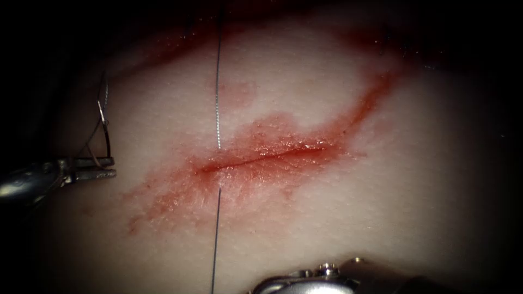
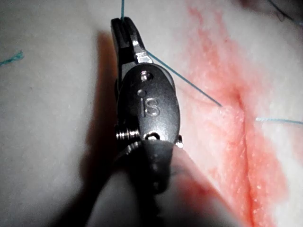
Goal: Wound Closure
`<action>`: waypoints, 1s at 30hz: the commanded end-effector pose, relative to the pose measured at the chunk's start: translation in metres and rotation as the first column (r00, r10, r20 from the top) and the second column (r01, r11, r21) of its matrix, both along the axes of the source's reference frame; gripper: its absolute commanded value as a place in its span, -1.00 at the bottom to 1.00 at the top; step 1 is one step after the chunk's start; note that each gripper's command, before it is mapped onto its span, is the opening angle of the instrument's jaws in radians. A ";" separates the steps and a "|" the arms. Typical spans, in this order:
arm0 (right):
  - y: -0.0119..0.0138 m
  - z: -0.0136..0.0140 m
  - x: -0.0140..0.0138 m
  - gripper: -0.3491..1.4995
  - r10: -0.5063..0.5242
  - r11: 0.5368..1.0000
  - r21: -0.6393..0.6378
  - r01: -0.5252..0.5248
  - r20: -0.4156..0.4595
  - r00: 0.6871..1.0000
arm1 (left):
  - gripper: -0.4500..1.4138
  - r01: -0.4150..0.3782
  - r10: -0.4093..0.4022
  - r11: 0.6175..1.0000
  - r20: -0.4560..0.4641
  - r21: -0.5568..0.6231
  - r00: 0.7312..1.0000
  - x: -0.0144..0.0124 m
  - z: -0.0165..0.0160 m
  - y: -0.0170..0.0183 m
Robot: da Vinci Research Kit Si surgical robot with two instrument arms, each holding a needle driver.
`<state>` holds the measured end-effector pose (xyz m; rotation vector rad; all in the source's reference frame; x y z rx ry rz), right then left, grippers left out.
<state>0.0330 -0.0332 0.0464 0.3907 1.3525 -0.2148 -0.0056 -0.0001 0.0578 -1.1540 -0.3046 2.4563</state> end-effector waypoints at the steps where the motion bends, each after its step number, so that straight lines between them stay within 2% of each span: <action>1: -0.0002 -0.0004 0.0014 -1.00 -0.002 1.000 0.011 0.002 -0.009 1.000 | -1.00 -0.001 0.001 1.000 0.002 0.002 1.000 -0.0006 0.0008 -0.0002; 2: -0.0002 -0.0004 0.0014 -1.00 -0.002 1.000 0.011 0.002 -0.009 1.000 | -1.00 -0.001 0.001 1.000 0.002 0.002 1.000 -0.0006 0.0008 -0.0002; 3: 0.0010 -0.0005 0.0015 -0.36 0.040 0.999 0.006 -0.040 0.014 0.999 | -1.00 -0.001 0.001 1.000 0.002 0.002 1.000 -0.0006 0.0008 -0.0002; 4: 0.0010 -0.0005 0.0015 -0.36 0.040 0.999 0.006 -0.040 0.014 0.999 | -1.00 -0.001 0.001 1.000 0.002 0.002 1.000 -0.0006 0.0008 -0.0002; 5: 0.0031 -0.0001 0.0014 0.40 0.090 0.996 -0.015 -0.090 0.037 0.995 | -1.00 -0.001 0.001 1.000 0.002 0.001 1.000 -0.0006 0.0008 -0.0002; 6: 0.0031 -0.0001 0.0014 0.40 0.090 0.996 -0.015 -0.090 0.037 0.995 | -1.00 -0.001 0.001 1.000 0.002 0.001 1.000 -0.0006 0.0008 -0.0002; 7: 0.0040 0.0001 0.0012 0.53 0.111 0.994 -0.020 -0.110 0.044 0.993 | -1.00 -0.001 0.001 1.000 0.002 0.001 1.000 -0.0006 0.0008 -0.0002; 8: 0.0061 0.0009 0.0004 0.60 0.142 0.989 -0.042 -0.140 0.053 0.989 | -1.00 -0.002 0.002 1.000 0.004 0.003 1.000 -0.0006 0.0008 -0.0002; 9: 0.0061 0.0009 0.0004 0.60 0.142 0.989 -0.042 -0.140 0.053 0.989 | -1.00 -0.002 0.002 1.000 0.004 0.003 1.000 -0.0006 0.0008 -0.0002; 11: 0.0085 0.0022 -0.0007 0.58 0.168 0.984 -0.064 -0.164 0.061 0.984 | -1.00 -0.002 0.002 1.000 0.004 0.002 1.000 -0.0006 0.0008 -0.0003; 13: 0.0091 0.0027 -0.0010 0.58 0.174 0.983 -0.064 -0.170 0.065 0.983 | -1.00 -0.002 0.002 1.000 0.004 0.002 1.000 -0.0006 0.0008 -0.0003; 14: 0.0103 0.0040 -0.0016 0.56 0.189 0.981 -0.065 -0.185 0.070 0.979 | -1.00 -0.002 0.002 1.000 0.004 0.002 1.000 -0.0006 0.0008 -0.0003; 16: 0.0107 0.0046 -0.0018 0.56 0.196 0.979 -0.066 -0.191 0.072 0.978 | -1.00 -0.002 0.002 1.000 0.004 0.002 1.000 -0.0006 0.0008 -0.0003; 17: 0.0115 0.0061 -0.0022 0.56 0.206 0.977 -0.075 -0.200 0.080 0.975 | -1.00 -0.005 0.005 1.000 0.003 0.002 1.000 -0.0006 0.0009 -0.0003; 18: 0.0115 0.0061 -0.0022 0.56 0.206 0.977 -0.075 -0.200 0.080 0.975 | -1.00 -0.005 0.005 1.000 0.003 0.002 1.000 -0.0006 0.0009 -0.0003; 20: 0.0121 0.0084 -0.0022 0.56 0.218 0.973 -0.092 -0.210 0.090 0.972 | -1.00 -0.005 0.005 1.000 0.003 0.001 1.000 -0.0006 0.0010 -0.0003; 21: 0.0121 0.0084 -0.0022 0.56 0.218 0.973 -0.092 -0.210 0.090 0.972 | -1.00 -0.005 0.005 1.000 0.003 0.001 1.000 -0.0006 0.0010 -0.0003; 23: 0.0125 0.0111 -0.0016 0.55 0.221 0.971 -0.109 -0.211 0.093 0.971 | -1.00 -0.006 0.006 1.000 0.005 0.001 1.000 -0.0007 0.0011 -0.0003; 26: 0.0127 0.0127 -0.0011 0.55 0.217 0.972 -0.116 -0.206 0.091 0.972 | -1.00 -0.009 0.009 1.000 0.005 0.002 1.000 -0.0008 0.0013 -0.0003; 27: 0.0129 0.0146 -0.0005 0.46 0.204 0.973 -0.128 -0.193 0.083 0.975 | -1.00 -0.010 0.010 1.000 0.003 0.002 1.000 -0.0008 0.0014 -0.0004; 29: 0.0130 0.0153 -0.0002 0.44 0.206 0.973 -0.123 -0.195 0.088 0.974 | -1.00 -0.010 0.010 1.000 0.002 0.002 1.000 -0.0008 0.0014 -0.0004; 30: 0.0132 0.0169 0.0003 0.44 0.213 0.972 -0.120 -0.201 0.098 0.972 | -1.00 -0.010 0.010 1.000 0.002 0.002 1.000 -0.0008 0.0014 -0.0004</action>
